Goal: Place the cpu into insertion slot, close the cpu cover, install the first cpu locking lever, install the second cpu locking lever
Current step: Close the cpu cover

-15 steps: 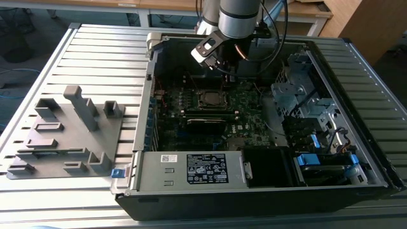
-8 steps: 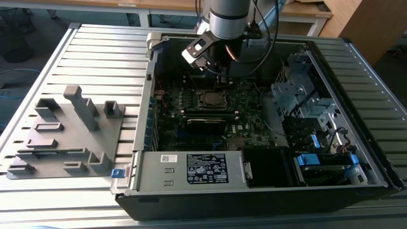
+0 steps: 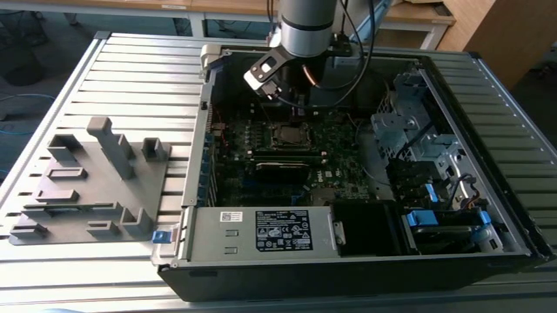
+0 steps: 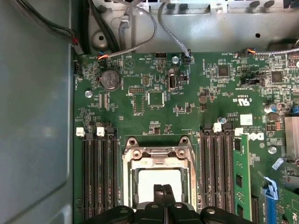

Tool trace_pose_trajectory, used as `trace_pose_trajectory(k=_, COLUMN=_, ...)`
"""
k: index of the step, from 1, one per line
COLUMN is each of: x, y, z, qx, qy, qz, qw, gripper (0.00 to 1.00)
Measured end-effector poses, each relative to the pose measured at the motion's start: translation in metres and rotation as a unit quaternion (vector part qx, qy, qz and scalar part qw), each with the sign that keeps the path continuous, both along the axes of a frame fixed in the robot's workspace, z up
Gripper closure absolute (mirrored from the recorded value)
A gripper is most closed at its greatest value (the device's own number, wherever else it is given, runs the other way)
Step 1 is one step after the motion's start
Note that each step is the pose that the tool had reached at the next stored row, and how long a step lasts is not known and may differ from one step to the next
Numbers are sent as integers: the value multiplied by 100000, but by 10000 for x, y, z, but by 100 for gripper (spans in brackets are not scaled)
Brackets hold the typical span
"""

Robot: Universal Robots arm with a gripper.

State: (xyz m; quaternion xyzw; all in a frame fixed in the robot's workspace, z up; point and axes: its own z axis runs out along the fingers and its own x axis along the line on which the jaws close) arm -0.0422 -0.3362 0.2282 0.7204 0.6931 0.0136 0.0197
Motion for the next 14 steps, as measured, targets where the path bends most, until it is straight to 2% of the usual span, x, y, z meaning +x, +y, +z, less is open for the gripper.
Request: trace_pose_trajectory(k=14, x=-25, y=0, z=-28, qx=1, qy=0, qz=-3, qw=100000, gripper=89)
